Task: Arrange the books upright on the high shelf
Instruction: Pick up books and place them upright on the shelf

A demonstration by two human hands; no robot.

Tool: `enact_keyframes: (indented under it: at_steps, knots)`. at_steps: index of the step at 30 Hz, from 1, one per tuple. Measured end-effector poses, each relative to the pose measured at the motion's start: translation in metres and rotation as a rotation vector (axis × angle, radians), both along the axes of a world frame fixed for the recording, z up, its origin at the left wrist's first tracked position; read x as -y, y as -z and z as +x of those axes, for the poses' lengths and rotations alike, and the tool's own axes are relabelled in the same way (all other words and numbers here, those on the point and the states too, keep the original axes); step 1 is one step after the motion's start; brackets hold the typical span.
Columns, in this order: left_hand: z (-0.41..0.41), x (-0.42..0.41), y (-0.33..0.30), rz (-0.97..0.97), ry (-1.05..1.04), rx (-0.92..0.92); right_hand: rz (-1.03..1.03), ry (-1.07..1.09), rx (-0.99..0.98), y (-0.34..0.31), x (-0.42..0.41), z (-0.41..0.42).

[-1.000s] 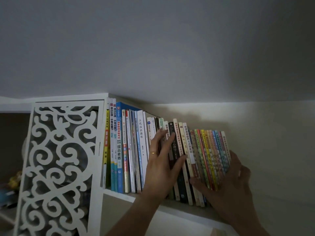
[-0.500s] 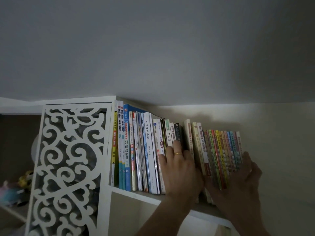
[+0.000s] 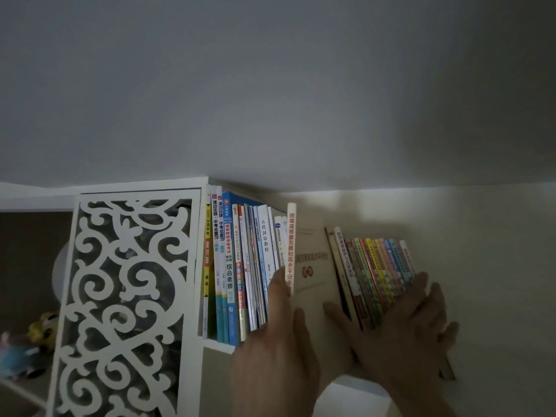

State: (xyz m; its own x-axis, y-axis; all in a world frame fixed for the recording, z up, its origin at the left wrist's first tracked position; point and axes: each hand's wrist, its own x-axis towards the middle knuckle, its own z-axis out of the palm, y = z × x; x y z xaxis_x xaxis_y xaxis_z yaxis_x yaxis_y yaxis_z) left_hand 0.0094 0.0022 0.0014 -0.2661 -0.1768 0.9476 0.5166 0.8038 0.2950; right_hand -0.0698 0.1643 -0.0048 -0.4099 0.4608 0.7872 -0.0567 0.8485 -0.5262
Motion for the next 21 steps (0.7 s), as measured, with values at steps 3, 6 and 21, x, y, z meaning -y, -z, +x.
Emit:
enact_keyframes:
  at_steps: [3,6,21]
  knots:
    - [0.027,0.030,0.010,-0.012,0.013,-0.094,0.061,0.015,0.035,-0.004,0.005,-0.003]
    - [0.041,0.050,0.016,0.050,0.072,-0.143,0.146,0.031,0.067,-0.005,0.009,-0.007]
    - [0.012,0.005,-0.018,0.143,0.180,-0.002,-0.015,0.112,-0.127,-0.018,-0.053,0.007]
